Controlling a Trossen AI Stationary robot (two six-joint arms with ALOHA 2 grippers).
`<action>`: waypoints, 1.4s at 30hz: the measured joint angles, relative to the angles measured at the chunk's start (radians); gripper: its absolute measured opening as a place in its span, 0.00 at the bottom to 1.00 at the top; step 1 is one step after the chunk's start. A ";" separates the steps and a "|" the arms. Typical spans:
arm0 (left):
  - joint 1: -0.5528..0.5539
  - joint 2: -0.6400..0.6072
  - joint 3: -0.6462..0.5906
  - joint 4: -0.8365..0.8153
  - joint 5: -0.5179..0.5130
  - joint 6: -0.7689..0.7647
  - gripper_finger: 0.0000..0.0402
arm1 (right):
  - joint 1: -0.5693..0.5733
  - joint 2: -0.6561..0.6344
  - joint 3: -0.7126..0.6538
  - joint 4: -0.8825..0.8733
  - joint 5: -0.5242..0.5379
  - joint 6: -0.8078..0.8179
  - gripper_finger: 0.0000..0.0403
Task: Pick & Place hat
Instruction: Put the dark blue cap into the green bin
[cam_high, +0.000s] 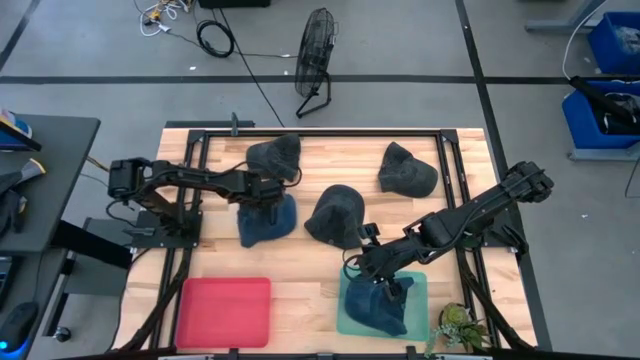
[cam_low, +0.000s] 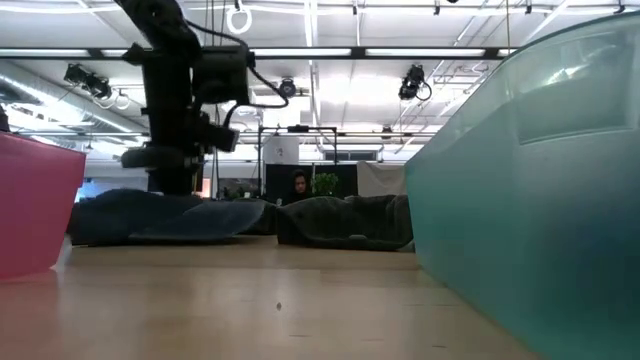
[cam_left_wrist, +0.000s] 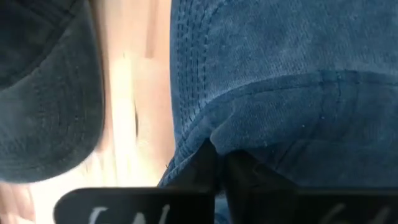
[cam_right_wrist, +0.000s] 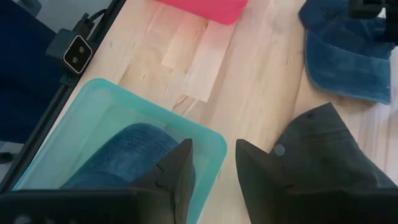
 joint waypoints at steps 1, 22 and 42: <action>-0.005 -0.005 0.013 -0.008 0.004 -0.027 0.02 | 0.000 0.000 0.000 -0.001 0.000 0.000 0.31; -0.178 -0.030 0.311 0.248 -0.149 -0.603 0.05 | -0.120 0.002 -0.086 0.305 0.663 0.214 0.44; -0.164 0.050 0.310 0.409 -0.224 -0.682 0.06 | -0.265 0.002 -0.322 0.518 0.619 0.106 0.61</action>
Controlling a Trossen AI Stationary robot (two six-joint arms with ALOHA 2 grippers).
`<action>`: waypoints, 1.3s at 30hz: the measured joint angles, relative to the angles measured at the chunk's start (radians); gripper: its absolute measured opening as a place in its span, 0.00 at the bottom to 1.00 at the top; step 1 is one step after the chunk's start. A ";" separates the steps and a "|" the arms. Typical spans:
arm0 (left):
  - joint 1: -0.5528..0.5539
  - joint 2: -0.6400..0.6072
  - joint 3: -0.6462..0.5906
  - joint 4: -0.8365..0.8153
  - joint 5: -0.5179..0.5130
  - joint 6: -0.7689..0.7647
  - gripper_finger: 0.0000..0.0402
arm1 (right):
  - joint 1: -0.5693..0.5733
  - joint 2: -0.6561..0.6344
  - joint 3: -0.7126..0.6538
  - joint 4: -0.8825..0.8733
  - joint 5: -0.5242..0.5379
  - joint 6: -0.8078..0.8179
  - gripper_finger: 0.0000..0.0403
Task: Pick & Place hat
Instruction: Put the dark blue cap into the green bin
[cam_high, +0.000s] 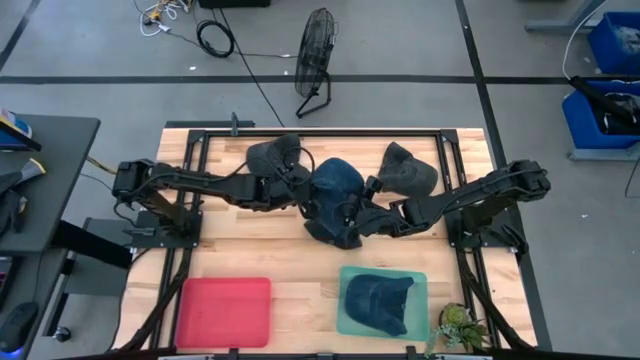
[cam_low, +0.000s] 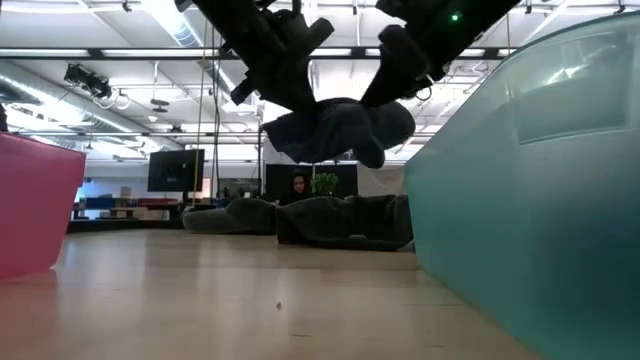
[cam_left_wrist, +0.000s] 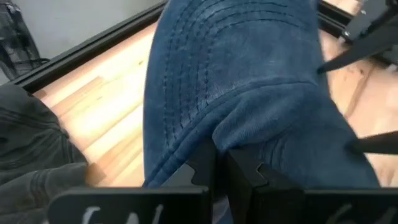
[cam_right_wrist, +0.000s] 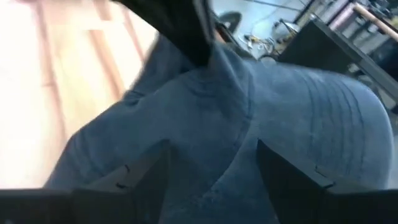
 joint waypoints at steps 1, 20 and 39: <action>0.000 0.005 0.000 0.005 -0.013 -0.009 0.06 | -0.003 0.000 0.000 0.010 0.006 0.011 0.61; -0.047 0.069 0.001 0.171 0.032 0.040 0.06 | -0.086 -0.001 0.001 -0.149 0.005 -0.027 0.20; -0.043 0.068 0.001 0.171 0.037 0.153 0.06 | -0.052 0.000 0.028 -0.185 0.027 -0.088 0.01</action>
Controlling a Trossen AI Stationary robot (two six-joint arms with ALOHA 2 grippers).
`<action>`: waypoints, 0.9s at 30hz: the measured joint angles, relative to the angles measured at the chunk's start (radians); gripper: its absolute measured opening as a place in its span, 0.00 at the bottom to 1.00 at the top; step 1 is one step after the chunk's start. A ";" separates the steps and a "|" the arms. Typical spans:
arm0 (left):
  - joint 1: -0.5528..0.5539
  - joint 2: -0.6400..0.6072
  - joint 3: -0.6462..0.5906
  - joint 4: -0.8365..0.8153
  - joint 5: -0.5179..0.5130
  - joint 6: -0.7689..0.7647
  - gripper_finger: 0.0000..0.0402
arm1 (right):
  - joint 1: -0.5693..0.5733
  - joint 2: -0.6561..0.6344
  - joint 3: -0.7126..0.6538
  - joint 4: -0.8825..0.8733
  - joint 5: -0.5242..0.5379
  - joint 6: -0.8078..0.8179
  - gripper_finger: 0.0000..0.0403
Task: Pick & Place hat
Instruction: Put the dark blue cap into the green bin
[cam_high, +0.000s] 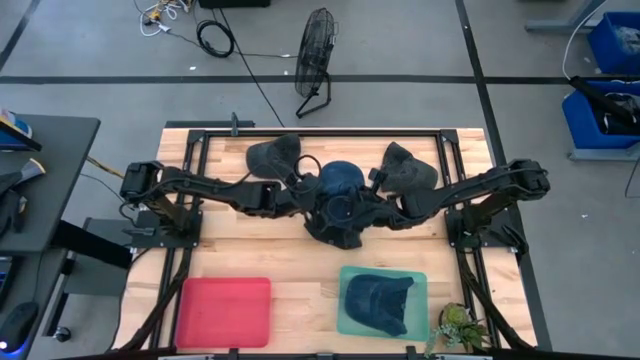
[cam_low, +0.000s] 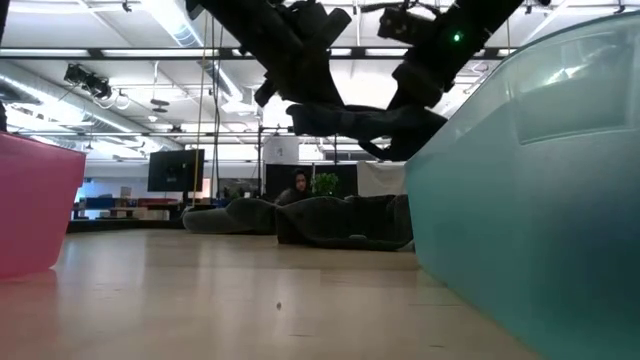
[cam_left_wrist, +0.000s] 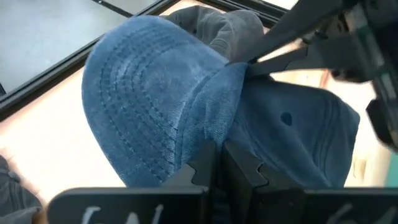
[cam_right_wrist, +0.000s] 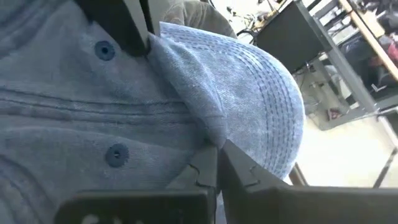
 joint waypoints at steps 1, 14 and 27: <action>0.000 0.000 0.000 -0.002 0.000 0.002 0.06 | 0.007 -0.001 0.010 -0.011 -0.001 0.001 0.00; 0.004 -0.001 0.000 0.013 0.001 0.011 0.36 | 0.028 -0.003 0.069 -0.195 -0.052 0.087 0.00; -0.112 -0.079 0.000 -0.015 0.085 0.063 0.44 | 0.034 -0.017 0.069 -0.462 0.009 0.113 0.00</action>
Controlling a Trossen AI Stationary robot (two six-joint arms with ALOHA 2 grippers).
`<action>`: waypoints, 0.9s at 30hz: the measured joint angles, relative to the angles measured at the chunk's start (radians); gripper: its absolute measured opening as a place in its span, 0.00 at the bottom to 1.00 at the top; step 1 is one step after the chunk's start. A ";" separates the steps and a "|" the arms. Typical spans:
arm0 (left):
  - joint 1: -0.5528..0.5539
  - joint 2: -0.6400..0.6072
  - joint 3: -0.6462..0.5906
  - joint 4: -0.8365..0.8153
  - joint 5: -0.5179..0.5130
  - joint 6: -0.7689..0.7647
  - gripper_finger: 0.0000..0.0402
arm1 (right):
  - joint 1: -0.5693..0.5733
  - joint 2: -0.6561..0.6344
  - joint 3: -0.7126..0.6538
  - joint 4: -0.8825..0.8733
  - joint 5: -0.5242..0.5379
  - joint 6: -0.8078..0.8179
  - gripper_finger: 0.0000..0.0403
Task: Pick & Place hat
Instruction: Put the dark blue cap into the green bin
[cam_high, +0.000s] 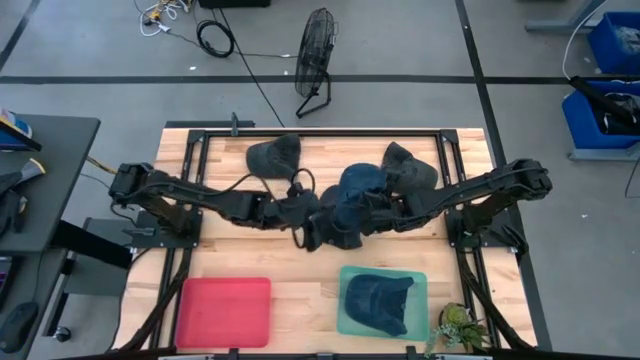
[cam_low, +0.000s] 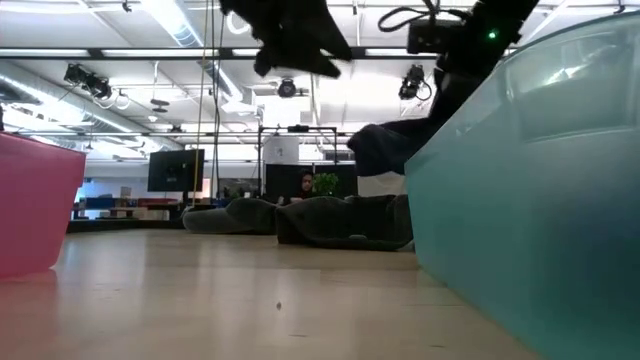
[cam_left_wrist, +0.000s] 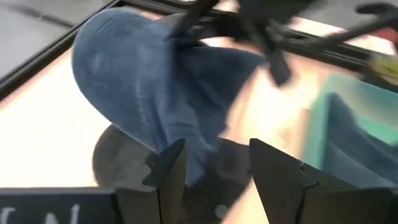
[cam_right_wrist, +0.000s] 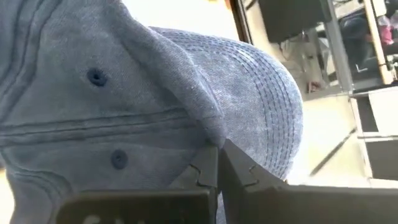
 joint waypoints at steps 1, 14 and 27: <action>-0.012 -0.010 0.000 -0.005 0.000 0.007 0.44 | 0.008 -0.011 0.000 -0.016 -0.012 0.001 0.00; -0.090 -0.089 0.000 -0.127 0.000 0.011 0.44 | 0.261 -0.211 0.212 -0.091 -0.610 -0.360 0.00; -0.088 -0.086 0.000 -0.168 -0.011 0.010 0.44 | 0.402 -0.140 -0.096 0.285 -0.730 -0.649 0.00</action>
